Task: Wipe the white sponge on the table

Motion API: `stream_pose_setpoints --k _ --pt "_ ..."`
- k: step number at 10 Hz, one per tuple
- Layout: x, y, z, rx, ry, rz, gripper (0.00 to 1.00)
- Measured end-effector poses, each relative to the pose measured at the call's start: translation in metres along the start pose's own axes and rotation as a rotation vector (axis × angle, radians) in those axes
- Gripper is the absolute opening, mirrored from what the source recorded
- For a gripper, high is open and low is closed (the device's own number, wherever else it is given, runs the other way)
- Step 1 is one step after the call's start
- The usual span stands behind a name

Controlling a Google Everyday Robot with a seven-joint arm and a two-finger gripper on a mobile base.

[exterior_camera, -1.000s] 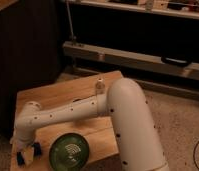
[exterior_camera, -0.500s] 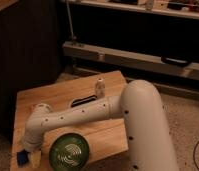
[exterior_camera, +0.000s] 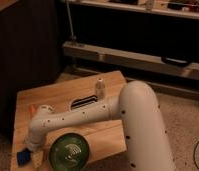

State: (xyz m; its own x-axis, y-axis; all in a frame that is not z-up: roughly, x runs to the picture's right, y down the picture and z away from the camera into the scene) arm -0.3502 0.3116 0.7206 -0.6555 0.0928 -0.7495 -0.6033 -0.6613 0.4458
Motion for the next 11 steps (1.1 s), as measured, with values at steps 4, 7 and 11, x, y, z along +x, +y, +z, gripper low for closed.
stream_pose_setpoints --k 4,7,11 --pt "0.001 0.011 0.004 0.022 0.002 -0.007 0.46" --pt "-0.002 0.014 0.009 0.056 0.001 -0.004 0.46" --pt "0.006 0.022 0.008 0.068 -0.007 -0.040 0.46"
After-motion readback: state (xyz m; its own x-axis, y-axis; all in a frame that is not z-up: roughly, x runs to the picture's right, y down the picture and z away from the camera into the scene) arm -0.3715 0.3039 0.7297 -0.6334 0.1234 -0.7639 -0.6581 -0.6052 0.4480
